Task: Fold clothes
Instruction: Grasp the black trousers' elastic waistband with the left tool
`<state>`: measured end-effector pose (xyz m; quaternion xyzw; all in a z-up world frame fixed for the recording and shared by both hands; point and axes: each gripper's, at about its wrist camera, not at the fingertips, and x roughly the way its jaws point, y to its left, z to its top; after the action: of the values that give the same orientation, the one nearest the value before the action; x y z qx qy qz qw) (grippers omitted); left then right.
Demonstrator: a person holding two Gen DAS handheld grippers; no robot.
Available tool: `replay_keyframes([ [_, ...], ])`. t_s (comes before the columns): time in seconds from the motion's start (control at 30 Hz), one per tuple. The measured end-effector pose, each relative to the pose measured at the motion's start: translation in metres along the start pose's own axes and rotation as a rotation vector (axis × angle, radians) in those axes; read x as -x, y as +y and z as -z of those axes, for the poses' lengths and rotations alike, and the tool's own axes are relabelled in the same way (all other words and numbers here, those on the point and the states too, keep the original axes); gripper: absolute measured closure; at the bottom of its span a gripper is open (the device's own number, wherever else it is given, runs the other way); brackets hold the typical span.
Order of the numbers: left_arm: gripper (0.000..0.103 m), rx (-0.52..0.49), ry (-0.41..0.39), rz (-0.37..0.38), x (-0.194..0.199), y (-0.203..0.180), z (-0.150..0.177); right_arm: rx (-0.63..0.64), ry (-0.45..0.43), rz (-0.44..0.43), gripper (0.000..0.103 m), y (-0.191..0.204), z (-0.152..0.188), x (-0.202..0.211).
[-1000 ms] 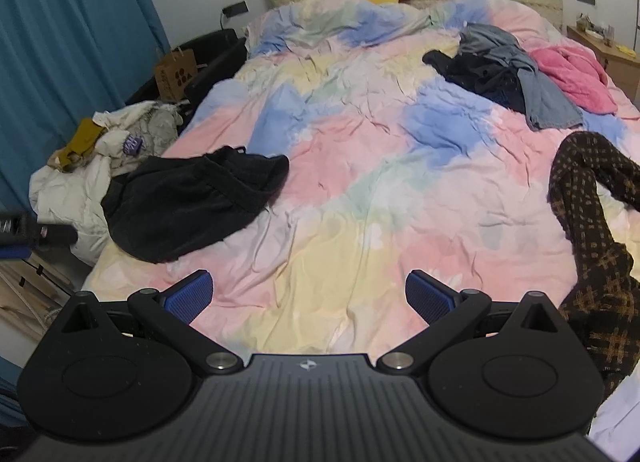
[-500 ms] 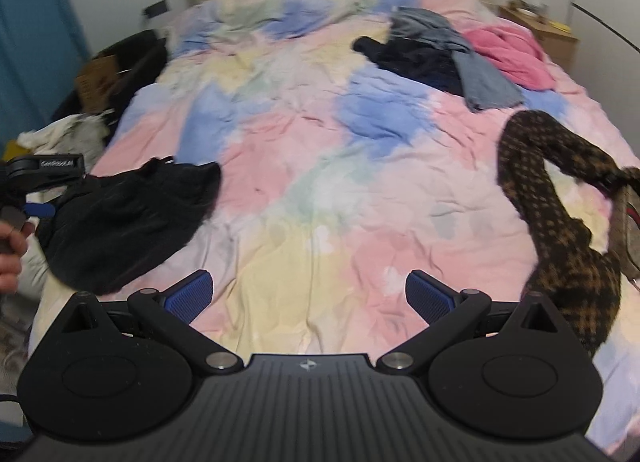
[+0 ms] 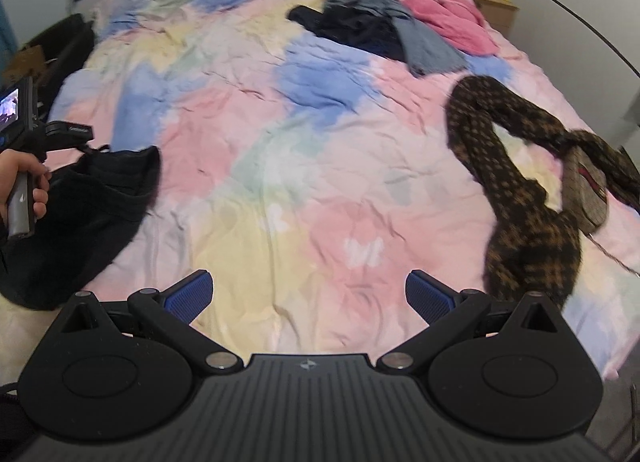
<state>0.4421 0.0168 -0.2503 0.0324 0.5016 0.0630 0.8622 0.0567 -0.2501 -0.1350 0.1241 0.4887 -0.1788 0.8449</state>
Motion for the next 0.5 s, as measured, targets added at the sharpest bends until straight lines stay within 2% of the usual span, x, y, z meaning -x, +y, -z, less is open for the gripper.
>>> replay_keyframes([
  [0.07,0.02,-0.021,0.022,-0.04,-0.02,-0.002,0.0,-0.013,-0.001,0.024,0.0,-0.003,0.001,0.003],
  [0.1,0.027,-0.026,0.035,-0.052,-0.029,-0.002,0.001,-0.016,-0.005,0.032,0.0,-0.003,0.001,0.005],
  [0.13,0.037,-0.019,0.055,-0.053,-0.035,0.001,0.003,-0.017,-0.011,0.038,0.0,-0.004,0.0,0.007],
  [0.17,0.043,-0.012,0.076,-0.054,-0.04,0.005,0.005,-0.017,-0.016,0.041,0.0,-0.005,-0.001,0.009],
  [0.2,0.057,-0.004,0.097,-0.055,-0.046,0.008,0.007,-0.017,-0.021,0.042,0.0,-0.006,-0.002,0.011],
  [0.23,0.067,0.011,0.102,-0.057,-0.046,0.013,0.01,-0.016,-0.025,0.037,0.0,-0.007,-0.003,0.012],
  [0.3,0.082,0.064,0.083,-0.066,-0.036,0.026,0.016,-0.015,-0.033,0.021,0.0,-0.008,-0.006,0.013],
  [0.43,0.089,0.129,0.028,-0.059,0.0,0.046,0.031,0.005,-0.052,-0.046,0.0,-0.006,-0.012,0.014],
  [0.5,0.09,0.147,-0.001,-0.053,0.028,0.059,0.044,0.023,-0.063,-0.107,0.0,-0.004,-0.016,0.013],
])
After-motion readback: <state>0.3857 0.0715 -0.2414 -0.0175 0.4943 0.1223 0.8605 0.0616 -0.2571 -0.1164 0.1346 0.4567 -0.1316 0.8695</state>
